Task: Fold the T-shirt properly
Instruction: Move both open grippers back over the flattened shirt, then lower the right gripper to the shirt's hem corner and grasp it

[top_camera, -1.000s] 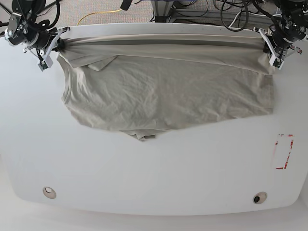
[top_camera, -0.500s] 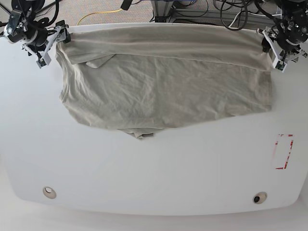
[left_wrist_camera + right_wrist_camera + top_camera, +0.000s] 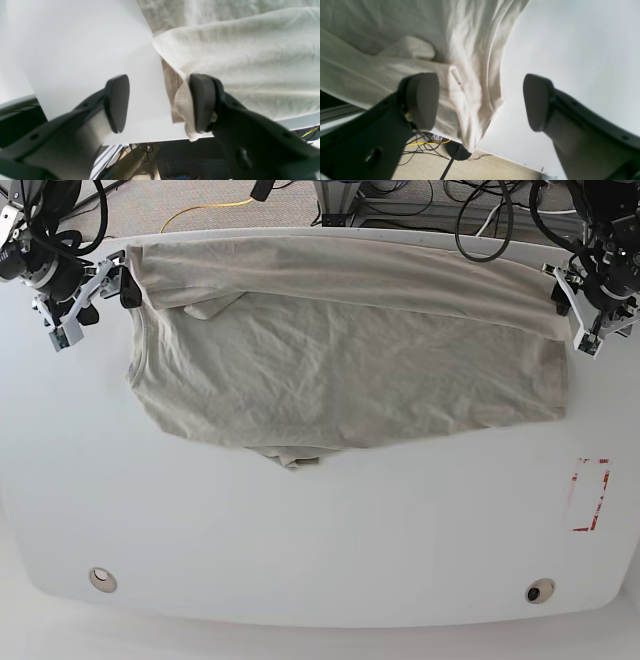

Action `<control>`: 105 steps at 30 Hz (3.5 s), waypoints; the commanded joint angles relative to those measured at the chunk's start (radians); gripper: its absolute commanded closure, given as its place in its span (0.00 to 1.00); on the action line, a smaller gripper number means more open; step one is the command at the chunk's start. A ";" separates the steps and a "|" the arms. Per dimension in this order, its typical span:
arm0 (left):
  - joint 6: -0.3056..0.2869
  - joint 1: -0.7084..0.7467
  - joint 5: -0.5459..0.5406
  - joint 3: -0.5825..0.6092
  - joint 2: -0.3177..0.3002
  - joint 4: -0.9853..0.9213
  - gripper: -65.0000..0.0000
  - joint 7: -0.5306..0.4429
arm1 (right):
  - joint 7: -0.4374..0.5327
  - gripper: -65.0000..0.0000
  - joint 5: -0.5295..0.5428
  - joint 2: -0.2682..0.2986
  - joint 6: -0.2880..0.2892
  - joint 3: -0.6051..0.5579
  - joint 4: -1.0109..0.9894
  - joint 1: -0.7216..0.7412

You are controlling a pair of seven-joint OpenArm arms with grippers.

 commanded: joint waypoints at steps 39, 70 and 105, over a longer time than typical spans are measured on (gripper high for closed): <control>0.006 0.067 -0.649 -0.082 -0.153 -0.140 0.47 0.158 | -0.076 0.23 0.010 -0.059 0.002 -0.086 0.008 0.186; 0.006 -0.321 -0.252 -0.082 -0.083 -0.140 0.47 0.161 | 0.395 0.40 -0.522 -0.050 0.002 -0.391 -0.873 0.838; 0.006 -0.325 -0.238 -0.077 -0.043 -0.148 0.47 0.161 | 0.185 0.96 -0.521 -0.095 0.002 -0.408 -0.359 0.568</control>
